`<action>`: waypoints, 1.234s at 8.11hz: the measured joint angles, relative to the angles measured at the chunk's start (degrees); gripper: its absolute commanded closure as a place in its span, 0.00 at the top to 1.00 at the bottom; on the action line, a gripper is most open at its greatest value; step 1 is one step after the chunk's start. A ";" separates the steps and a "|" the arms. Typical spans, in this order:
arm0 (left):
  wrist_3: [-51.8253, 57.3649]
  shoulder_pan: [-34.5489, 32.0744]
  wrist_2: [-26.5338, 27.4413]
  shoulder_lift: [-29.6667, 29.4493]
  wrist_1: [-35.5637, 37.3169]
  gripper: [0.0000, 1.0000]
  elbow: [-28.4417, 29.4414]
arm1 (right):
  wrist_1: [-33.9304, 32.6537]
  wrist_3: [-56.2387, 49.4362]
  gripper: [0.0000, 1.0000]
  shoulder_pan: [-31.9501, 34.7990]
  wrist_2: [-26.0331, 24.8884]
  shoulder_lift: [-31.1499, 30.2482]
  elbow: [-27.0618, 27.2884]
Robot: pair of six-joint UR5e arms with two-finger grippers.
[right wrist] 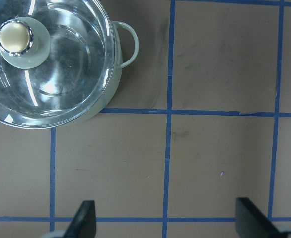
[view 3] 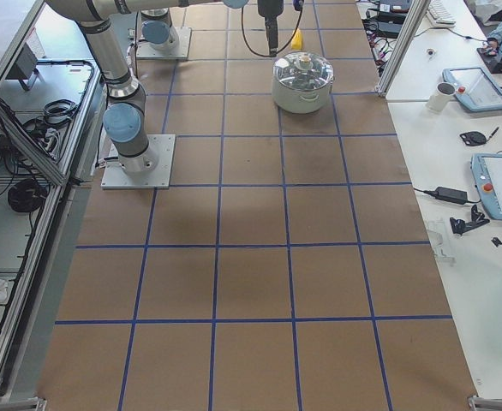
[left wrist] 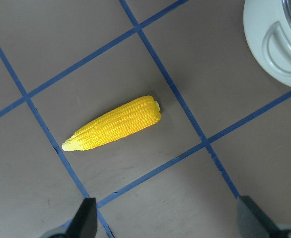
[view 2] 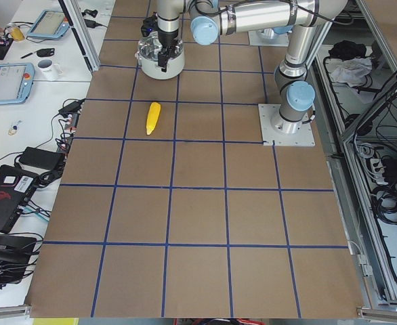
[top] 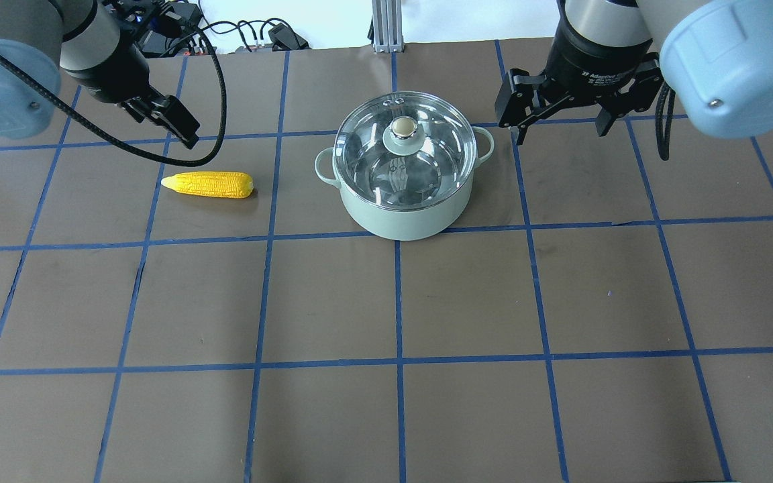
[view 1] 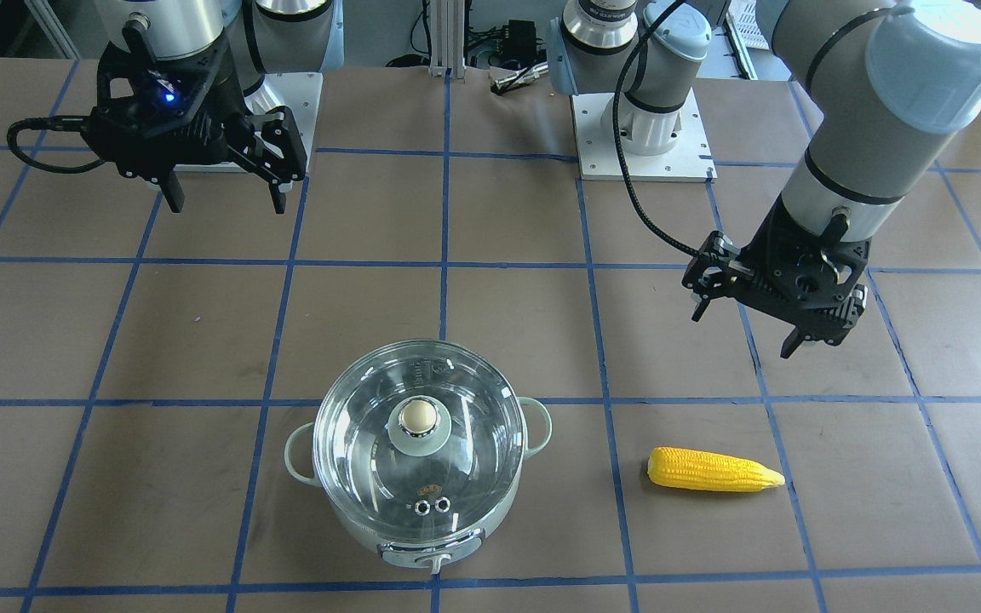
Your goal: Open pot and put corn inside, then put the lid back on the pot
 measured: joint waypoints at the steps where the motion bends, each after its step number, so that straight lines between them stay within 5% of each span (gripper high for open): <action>1: 5.31 1.22 -0.14 -1.24 1.74 1.00 -0.12 | 0.10 0.03 1.00 0.02 -0.02 0.00 0.00; 6: 34.12 6.84 -0.60 -8.76 9.61 1.00 -0.14 | -1.37 1.56 1.00 0.10 0.20 1.63 -0.92; 10: 48.25 7.42 -4.89 -15.99 13.02 1.00 -0.13 | -14.78 10.96 1.00 6.13 -0.38 15.00 -7.09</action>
